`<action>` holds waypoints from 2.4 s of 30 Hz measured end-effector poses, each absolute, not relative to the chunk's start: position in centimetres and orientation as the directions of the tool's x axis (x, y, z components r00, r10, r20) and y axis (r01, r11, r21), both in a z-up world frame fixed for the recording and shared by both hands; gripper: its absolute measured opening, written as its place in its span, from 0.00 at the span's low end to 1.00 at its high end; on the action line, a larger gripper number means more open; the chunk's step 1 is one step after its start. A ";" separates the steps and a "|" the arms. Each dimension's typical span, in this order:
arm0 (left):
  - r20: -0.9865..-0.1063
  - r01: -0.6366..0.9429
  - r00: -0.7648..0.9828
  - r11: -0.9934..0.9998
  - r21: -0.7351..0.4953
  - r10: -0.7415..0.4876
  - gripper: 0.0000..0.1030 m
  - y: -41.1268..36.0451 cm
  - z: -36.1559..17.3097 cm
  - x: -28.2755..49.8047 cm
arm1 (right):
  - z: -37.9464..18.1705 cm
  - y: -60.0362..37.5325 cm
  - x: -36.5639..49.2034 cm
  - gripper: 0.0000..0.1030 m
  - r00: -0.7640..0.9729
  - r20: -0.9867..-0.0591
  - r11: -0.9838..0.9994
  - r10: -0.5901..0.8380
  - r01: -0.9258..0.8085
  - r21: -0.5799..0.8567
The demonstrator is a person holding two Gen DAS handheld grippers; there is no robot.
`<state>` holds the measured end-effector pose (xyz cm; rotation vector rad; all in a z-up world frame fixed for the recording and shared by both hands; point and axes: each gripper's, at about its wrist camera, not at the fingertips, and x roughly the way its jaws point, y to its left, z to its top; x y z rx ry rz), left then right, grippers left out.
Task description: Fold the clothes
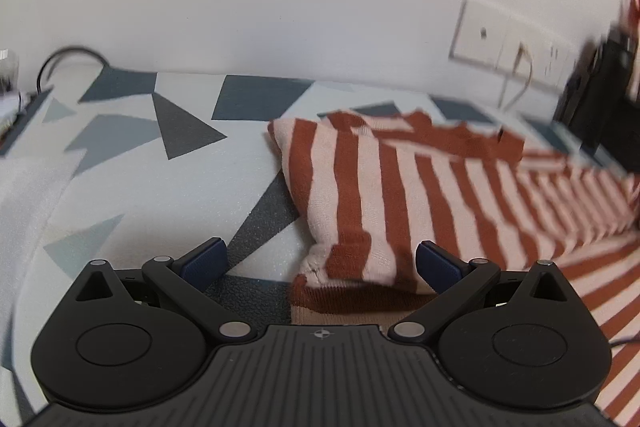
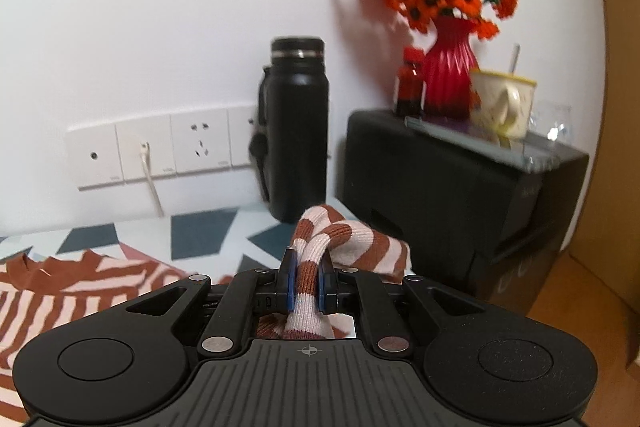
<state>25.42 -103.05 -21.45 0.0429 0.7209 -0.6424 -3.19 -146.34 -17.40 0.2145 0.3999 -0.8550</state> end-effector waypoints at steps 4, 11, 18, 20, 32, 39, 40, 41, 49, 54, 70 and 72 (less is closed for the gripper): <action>-0.590 0.517 0.597 0.823 -0.235 -0.544 0.99 -101.4 -20.7 26.2 | -15.8 -145.8 -2.9 0.09 0.625 -0.397 0.665 -0.673 0.745 0.045; -0.563 0.492 0.642 0.843 -0.217 -0.520 0.99 -100.7 -19.9 26.6 | -12.9 -142.2 1.0 0.09 0.750 -0.346 0.792 -0.564 0.610 0.033; -0.583 0.454 0.643 0.860 -0.232 -0.497 0.99 -99.9 -20.4 27.5 | -13.3 -134.4 9.5 0.09 0.860 -0.420 0.948 -0.291 0.318 -0.006; -0.586 0.444 0.642 0.863 -0.241 -0.494 0.99 -99.6 -20.5 27.7 | -14.8 -132.0 12.0 0.09 0.858 -0.457 0.968 -0.232 0.248 -0.026; -0.616 0.433 0.632 0.874 -0.223 -0.470 0.99 -99.9 -21.3 28.2 | -22.7 -124.6 18.3 0.10 0.790 -0.608 0.997 -0.080 0.075 -0.034; -0.618 0.439 0.643 0.878 -0.187 -0.453 0.99 -100.3 -21.6 28.1 | -20.7 -126.3 16.3 0.26 0.827 -0.559 0.997 -0.057 0.077 0.014; -0.617 0.439 0.644 0.879 -0.186 -0.453 0.99 -100.4 -21.7 28.0 | -20.2 -126.6 15.8 0.29 0.837 -0.545 0.997 -0.056 0.077 0.015; -0.616 0.439 0.645 0.879 -0.185 -0.452 0.99 -100.4 -21.7 28.0 | -19.7 -127.1 15.2 0.30 0.845 -0.532 0.997 -0.054 0.078 0.021; -0.618 0.440 0.660 0.886 -0.144 -0.428 0.99 -101.0 -21.8 27.8 | -20.0 -134.3 11.3 0.41 0.858 -0.485 0.973 -0.171 0.226 0.055; -0.618 0.438 0.667 0.890 -0.127 -0.416 1.00 -101.3 -21.8 27.8 | -22.5 -140.7 9.6 0.42 0.795 -0.537 0.912 -0.282 0.395 0.106; -0.619 0.425 0.679 0.899 -0.108 -0.395 1.00 -101.9 -22.0 27.6 | -22.4 -141.9 6.5 0.91 0.888 -0.412 0.926 -0.203 0.311 0.213; -0.618 0.422 0.681 0.900 -0.106 -0.392 1.00 -101.9 -22.0 27.6 | -22.2 -142.7 6.0 0.94 0.878 -0.411 0.907 -0.245 0.357 0.224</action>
